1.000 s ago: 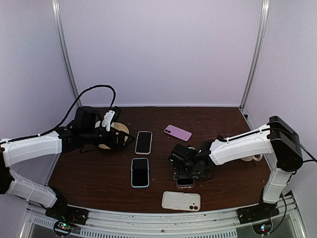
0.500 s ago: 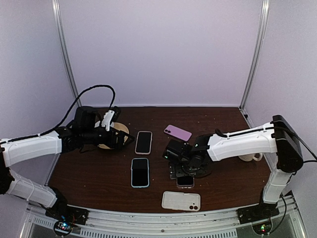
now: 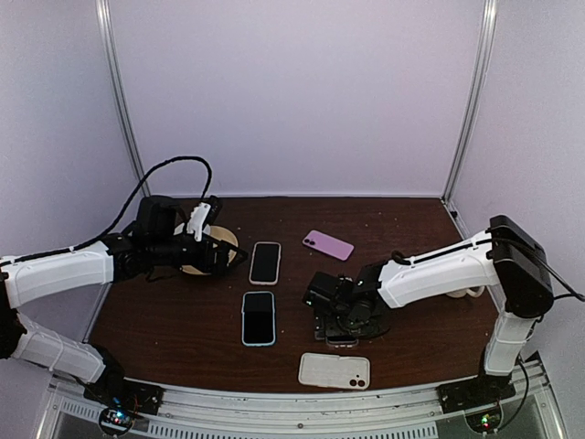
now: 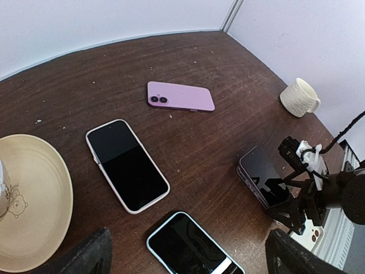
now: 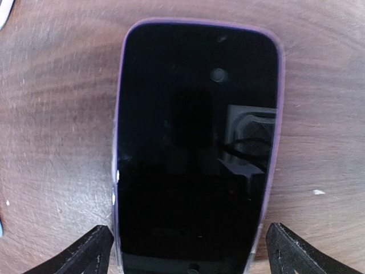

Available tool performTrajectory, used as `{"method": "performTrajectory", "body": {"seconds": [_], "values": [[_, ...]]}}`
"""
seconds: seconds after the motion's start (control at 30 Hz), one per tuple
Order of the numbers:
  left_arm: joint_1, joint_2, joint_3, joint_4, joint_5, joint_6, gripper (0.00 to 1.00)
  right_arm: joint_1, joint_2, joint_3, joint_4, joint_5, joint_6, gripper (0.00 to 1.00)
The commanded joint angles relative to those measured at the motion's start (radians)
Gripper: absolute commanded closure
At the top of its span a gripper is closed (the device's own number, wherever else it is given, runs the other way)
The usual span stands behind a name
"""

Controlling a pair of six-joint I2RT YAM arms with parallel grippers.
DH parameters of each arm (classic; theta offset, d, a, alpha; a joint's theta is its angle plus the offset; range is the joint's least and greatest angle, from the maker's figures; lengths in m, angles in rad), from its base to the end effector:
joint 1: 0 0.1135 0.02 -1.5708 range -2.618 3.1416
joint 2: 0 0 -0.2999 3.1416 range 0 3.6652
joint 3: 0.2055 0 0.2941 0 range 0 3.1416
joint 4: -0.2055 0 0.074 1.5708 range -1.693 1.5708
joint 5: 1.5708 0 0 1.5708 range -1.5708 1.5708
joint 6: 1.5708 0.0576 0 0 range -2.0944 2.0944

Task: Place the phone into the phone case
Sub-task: Pick up the phone with the phone case at the center of the board.

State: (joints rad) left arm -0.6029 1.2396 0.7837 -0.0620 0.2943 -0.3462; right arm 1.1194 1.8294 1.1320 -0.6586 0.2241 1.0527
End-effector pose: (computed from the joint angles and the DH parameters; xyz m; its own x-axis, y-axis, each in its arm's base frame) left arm 0.2538 -0.1950 0.2603 -0.6382 0.0451 -0.7686 0.5674 0.7023 -0.4299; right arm 0.1789 0.3397 0.1374 -0.9553 -0.0288 -0.2942 -0.0540 0.9955 0.0777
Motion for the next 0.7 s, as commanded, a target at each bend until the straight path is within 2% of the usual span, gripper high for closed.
{"method": "performTrajectory", "body": {"seconds": [0.0, 0.13, 0.4, 0.47, 0.67], "values": [[0.008, -0.019, 0.026, 0.028, 0.010, 0.003, 0.03, 0.000, 0.032, -0.037, 0.058, -0.045, 0.027, 0.01], [0.008, -0.019, 0.025, 0.028, 0.013, 0.003, 0.03, 0.000, 0.046, -0.040, 0.059, -0.051, 0.033, 0.01], [0.009, -0.019, 0.024, 0.027, 0.013, 0.004, 0.02, 0.000, 0.041, -0.044, 0.044, -0.033, 0.032, 0.17], [0.009, -0.019, 0.023, 0.027, 0.013, 0.004, 0.03, 0.001, 0.029, -0.047, 0.043, -0.025, 0.030, 0.26], [0.009, -0.019, 0.024, 0.026, 0.014, 0.005, 0.02, 0.000, -0.011, -0.038, 0.052, 0.005, -0.017, 0.61]]}}
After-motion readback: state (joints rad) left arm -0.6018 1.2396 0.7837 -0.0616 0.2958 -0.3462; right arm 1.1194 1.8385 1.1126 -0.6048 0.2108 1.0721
